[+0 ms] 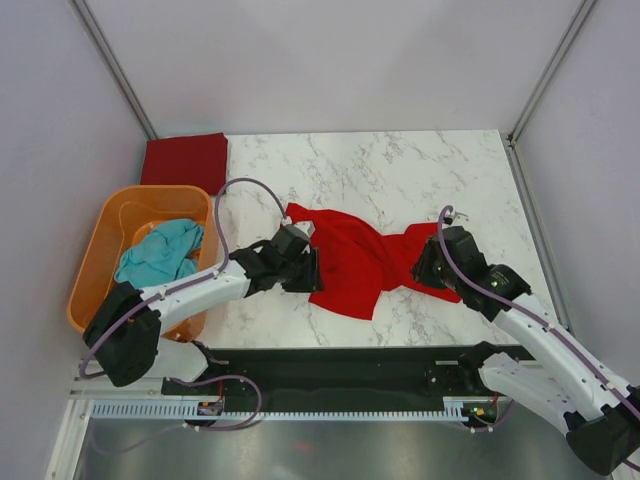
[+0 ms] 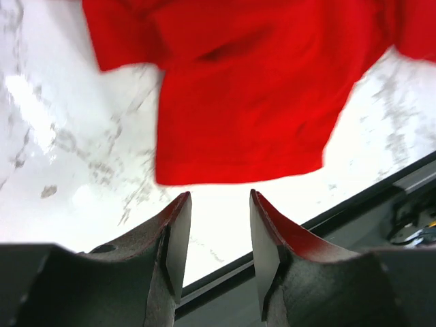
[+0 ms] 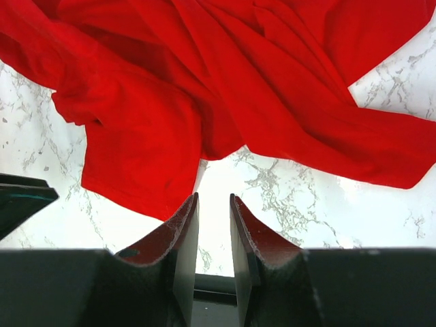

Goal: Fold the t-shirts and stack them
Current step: Flatten the tshirt out

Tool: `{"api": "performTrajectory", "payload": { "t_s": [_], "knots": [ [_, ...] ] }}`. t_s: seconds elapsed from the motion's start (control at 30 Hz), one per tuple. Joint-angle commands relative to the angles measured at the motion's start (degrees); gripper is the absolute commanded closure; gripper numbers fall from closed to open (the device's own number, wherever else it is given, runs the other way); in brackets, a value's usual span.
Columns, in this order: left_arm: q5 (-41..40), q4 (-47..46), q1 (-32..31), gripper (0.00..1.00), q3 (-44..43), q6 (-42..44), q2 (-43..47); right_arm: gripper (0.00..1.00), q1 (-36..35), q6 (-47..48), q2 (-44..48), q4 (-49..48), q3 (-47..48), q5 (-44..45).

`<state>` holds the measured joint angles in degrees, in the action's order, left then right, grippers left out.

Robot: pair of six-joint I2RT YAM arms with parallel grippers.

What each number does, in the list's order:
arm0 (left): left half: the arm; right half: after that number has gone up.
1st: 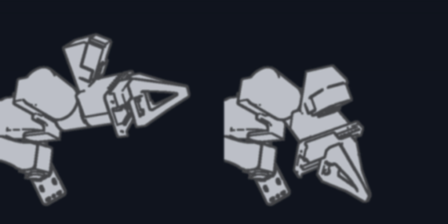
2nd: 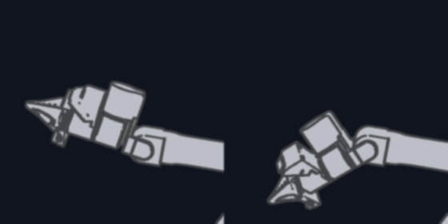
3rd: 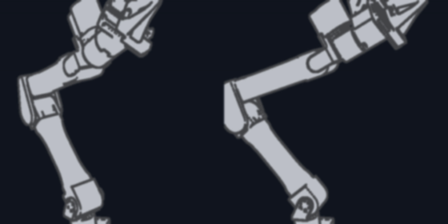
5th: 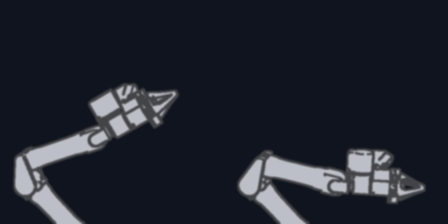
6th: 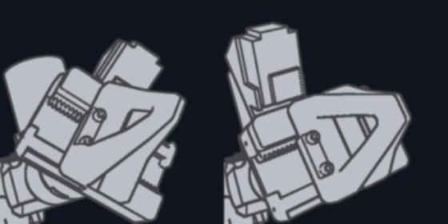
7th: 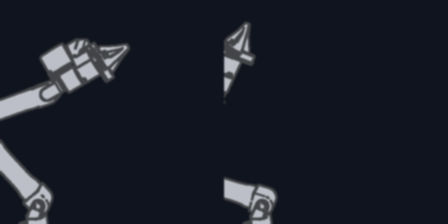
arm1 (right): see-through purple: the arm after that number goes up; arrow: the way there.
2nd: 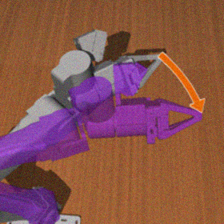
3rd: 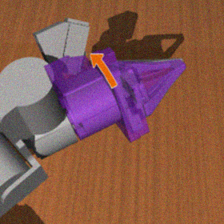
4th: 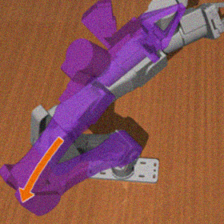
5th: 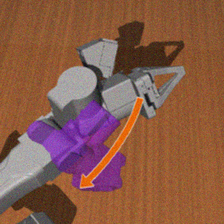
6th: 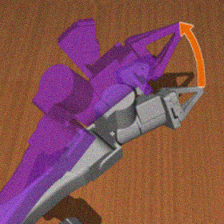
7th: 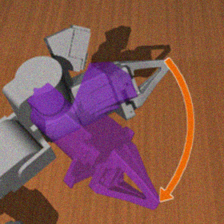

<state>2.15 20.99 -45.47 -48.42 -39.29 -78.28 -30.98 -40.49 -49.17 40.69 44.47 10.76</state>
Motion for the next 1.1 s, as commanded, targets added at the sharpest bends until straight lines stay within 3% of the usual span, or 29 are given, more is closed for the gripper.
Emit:
{"api": "performTrajectory", "payload": {
  "t_s": [0.0, 0.4, 0.67, 0.83, 1.0, 1.07],
  "knots": [
    [3.0, 0.9, 1.0, 0.53, 3.9, 4.0, -0.1, 0.68, 0.0, -0.4, 1.2, -1.6, -0.5, -1.2],
    [4.1, 0.6, 1.3, 0.54, -0.1, 3.7, -12.2, 0.67, 0.0, -0.9, 2.9, -1.5, -1.6, -1.7],
    [1.9, 1.0, 1.4, 0.57, -0.2, 1.8, -14.5, 0.67, 0.1, -0.6, 3.2, -1.4, -1.8, -1.3],
    [0.4, 1.9, 1.4, 0.71, 0.3, 0.9, -14.4, 0.67, 0.0, -0.9, 2.9, -1.4, -1.8, -0.9],
    [-1.8, 4.5, 1.3, 0.98, -0.3, 0.4, -11.1, 0.63, 0.1, -5.7, 2.0, -0.2, -2.9, 1.5],
    [-2.0, 6.9, 1.3, 0.98, -1.4, 0.7, -7.1, 0.60, 1.4, -7.0, -0.2, 0.0, -3.7, 0.6]
  ]
}}
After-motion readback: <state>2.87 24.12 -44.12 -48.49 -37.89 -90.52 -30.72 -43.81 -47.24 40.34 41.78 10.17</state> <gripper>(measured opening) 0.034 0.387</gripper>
